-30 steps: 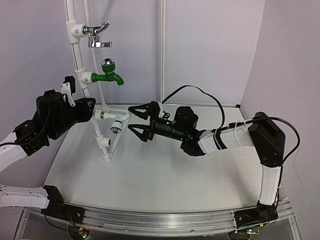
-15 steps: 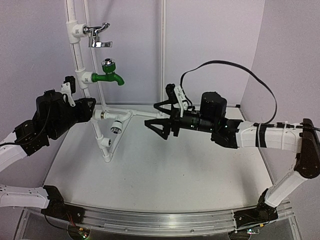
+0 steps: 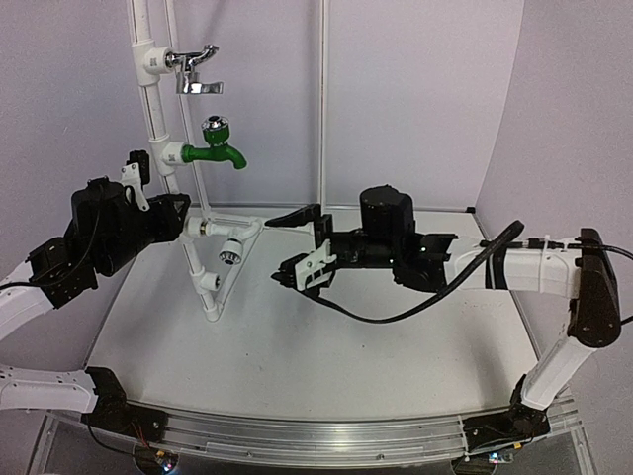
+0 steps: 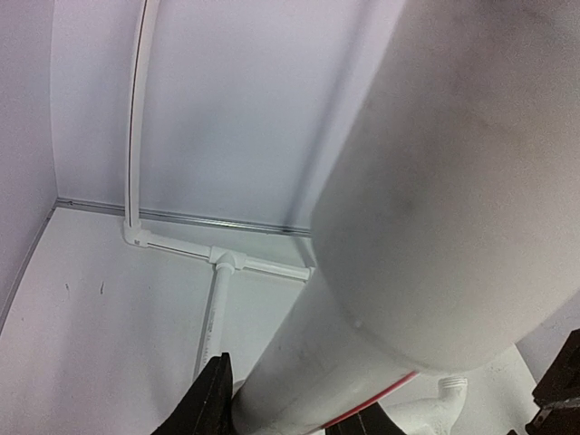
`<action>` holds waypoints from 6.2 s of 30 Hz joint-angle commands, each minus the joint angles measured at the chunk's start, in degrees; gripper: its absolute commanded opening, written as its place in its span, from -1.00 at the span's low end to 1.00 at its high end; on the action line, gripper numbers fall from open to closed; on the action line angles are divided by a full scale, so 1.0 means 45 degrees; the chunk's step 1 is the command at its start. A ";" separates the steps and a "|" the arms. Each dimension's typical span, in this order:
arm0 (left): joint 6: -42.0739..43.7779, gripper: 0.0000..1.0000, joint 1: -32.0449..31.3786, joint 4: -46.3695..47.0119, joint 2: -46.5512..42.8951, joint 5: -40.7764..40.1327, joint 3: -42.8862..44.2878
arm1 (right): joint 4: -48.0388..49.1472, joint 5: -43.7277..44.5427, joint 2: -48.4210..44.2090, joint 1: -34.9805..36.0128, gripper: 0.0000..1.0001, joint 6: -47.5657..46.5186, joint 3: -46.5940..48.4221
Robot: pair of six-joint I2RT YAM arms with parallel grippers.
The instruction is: Install the water faucets
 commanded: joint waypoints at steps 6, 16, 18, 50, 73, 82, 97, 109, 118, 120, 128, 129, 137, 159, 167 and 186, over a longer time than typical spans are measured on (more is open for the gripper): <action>-0.1684 -1.00 -0.0343 -0.0474 0.0265 0.2146 -0.0063 | 0.1732 0.0618 0.1533 0.0310 0.76 -0.1378 0.1581; -0.1715 -1.00 -0.0339 -0.0474 0.0265 0.2290 -0.0044 | 0.2252 0.1073 0.2897 0.0403 0.55 -0.1582 0.2666; -0.1738 -1.00 -0.0341 -0.0472 0.0273 0.2312 -0.0066 | 0.2298 0.0987 0.3083 0.0429 0.49 -0.1368 0.2882; -0.1798 -1.00 -0.0342 -0.0281 0.0185 0.2802 -0.0231 | 0.3088 0.1191 0.4689 0.0562 -1.00 2.4148 0.4474; -0.1823 -1.00 -0.0329 -0.0279 -0.0120 0.2867 -0.0483 | 0.9177 -0.1218 0.3032 -0.1032 0.63 2.7903 -0.0598; -0.2002 -1.00 -0.0319 -0.0279 -0.0286 0.3236 -0.0433 | 0.3135 -0.0672 -0.0145 -0.0503 0.79 1.0190 -0.1363; -0.2024 -1.00 -0.0310 -0.0345 -0.0004 0.3331 -0.0379 | 0.4381 0.0439 0.3181 -0.0315 0.86 -0.0734 0.1729; -0.2091 -1.00 -0.0310 -0.0414 -0.0122 0.3424 -0.0417 | 0.6604 0.0910 0.4778 -0.0350 0.79 -0.1275 0.3037; -0.2012 -1.00 -0.0310 -0.0410 -0.0242 0.3698 -0.0511 | 0.6187 0.0779 0.4863 -0.0410 -0.06 -0.0558 0.3334; -0.2014 -1.00 -0.0313 -0.0404 -0.0195 0.3734 -0.0529 | 0.5574 0.0601 0.4614 -0.0409 -0.25 -0.0254 0.3288; -0.1843 -1.00 -0.0310 -0.0409 -0.0014 0.4158 -0.0379 | -0.0773 -0.2212 0.2981 -0.0405 -0.74 0.3518 0.4017; -0.1789 -1.00 -0.0310 -0.0413 -0.0004 0.4200 -0.0353 | -0.1260 -0.2576 0.2885 -0.0400 -0.85 0.4455 0.4181; -0.1650 -1.00 -0.0295 -0.0357 0.0125 0.4444 -0.0274 | 0.0254 -0.5513 0.2389 -0.0279 -1.00 1.4520 0.3620; -0.1558 -1.00 -0.0271 -0.0531 0.0167 0.4322 -0.0220 | 0.0491 0.0842 -0.0822 -0.0488 0.78 2.0384 -0.0372; -0.1487 -1.00 -0.0252 -0.0571 0.0166 0.4379 -0.0185 | -0.1986 0.1823 -0.2548 0.0077 0.86 0.5769 -0.1198; -0.1528 -1.00 -0.0245 -0.0632 0.0323 0.4433 -0.0085 | 0.3148 0.1162 0.1026 0.0159 0.80 -0.6904 0.0267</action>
